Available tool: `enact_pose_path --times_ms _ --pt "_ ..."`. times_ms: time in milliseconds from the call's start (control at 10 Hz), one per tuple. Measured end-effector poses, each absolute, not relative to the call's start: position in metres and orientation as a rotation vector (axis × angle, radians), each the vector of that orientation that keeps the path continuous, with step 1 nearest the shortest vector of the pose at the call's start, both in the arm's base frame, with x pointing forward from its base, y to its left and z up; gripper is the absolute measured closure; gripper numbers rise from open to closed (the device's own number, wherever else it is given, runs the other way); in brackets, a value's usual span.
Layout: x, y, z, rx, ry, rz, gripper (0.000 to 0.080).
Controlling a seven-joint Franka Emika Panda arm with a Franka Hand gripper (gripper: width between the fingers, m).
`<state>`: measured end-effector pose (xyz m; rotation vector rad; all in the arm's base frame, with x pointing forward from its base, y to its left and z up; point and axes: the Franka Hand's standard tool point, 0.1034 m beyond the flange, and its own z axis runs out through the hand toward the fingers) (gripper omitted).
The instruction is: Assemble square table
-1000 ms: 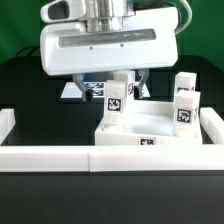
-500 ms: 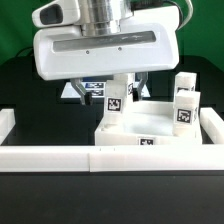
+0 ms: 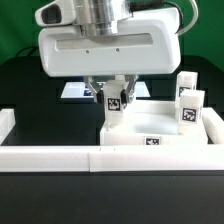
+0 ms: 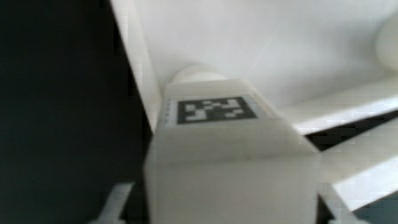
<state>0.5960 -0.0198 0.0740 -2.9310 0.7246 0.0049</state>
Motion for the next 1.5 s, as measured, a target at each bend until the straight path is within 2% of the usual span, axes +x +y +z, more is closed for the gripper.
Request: enact_pose_path --times_ms 200,800,1000,1100,1200,1300,1400,1500 --pt "0.608 -0.009 0.073 -2.82 1.077 -0.021 0.0511" --pt "0.61 -0.011 0.072 -2.206 2.011 0.059 0.0511" --pt "0.612 -0.008 0.072 -2.021 2.169 0.05 0.0511" --pt "0.611 -0.008 0.072 -2.022 2.169 0.053 0.0436" --pt "0.611 -0.007 0.072 -2.079 2.113 0.046 0.0301" --pt "0.611 -0.005 0.071 -2.123 2.075 0.042 0.0301" --pt "0.613 0.006 0.07 -2.347 1.839 0.01 0.0185" --pt "0.615 0.013 0.067 -2.545 1.543 -0.034 0.016"
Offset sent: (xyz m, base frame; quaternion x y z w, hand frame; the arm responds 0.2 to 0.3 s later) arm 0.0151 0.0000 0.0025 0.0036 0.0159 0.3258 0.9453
